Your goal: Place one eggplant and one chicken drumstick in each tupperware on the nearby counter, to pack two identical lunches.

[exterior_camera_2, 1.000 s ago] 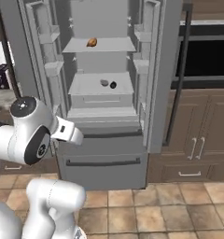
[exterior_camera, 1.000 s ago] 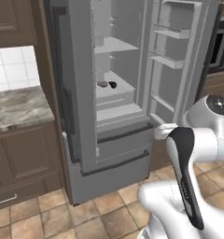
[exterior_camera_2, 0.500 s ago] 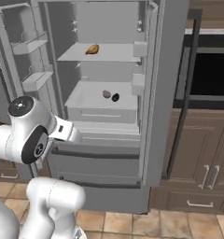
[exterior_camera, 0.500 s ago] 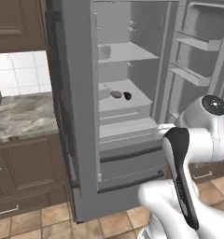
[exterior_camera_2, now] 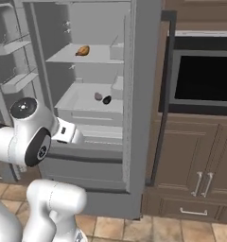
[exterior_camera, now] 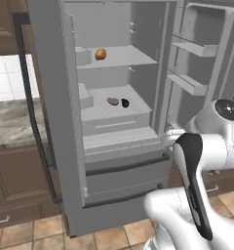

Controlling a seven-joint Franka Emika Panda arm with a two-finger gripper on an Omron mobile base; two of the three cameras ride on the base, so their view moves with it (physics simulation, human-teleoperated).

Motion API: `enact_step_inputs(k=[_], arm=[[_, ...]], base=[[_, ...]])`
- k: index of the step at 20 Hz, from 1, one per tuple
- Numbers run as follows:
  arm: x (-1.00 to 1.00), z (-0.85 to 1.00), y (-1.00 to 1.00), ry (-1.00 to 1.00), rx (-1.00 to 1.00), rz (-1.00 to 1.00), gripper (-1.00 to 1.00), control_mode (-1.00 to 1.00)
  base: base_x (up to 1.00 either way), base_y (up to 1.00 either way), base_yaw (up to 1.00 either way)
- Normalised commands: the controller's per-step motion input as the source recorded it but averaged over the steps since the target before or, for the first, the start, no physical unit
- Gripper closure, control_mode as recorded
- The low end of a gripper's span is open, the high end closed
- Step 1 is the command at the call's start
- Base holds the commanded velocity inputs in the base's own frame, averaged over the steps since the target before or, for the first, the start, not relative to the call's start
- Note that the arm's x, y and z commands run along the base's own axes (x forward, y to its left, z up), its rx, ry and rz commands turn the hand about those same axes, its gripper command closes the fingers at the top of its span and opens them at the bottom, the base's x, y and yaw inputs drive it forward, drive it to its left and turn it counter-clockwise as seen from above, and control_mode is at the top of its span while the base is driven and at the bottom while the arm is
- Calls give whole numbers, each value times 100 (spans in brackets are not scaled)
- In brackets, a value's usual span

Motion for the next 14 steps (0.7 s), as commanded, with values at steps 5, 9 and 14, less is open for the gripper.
enact_step_inputs(k=[5, 9, 14], arm=[[0, 0, 0, 0, 0, 0, -100, 100], [0, 0, 0, 0, 0, 0, -100, 100], [0, 0, 0, 0, 0, 0, -100, 100]], base=[[65, 34, -7], [100, 31, -2], [92, 18, 0]])
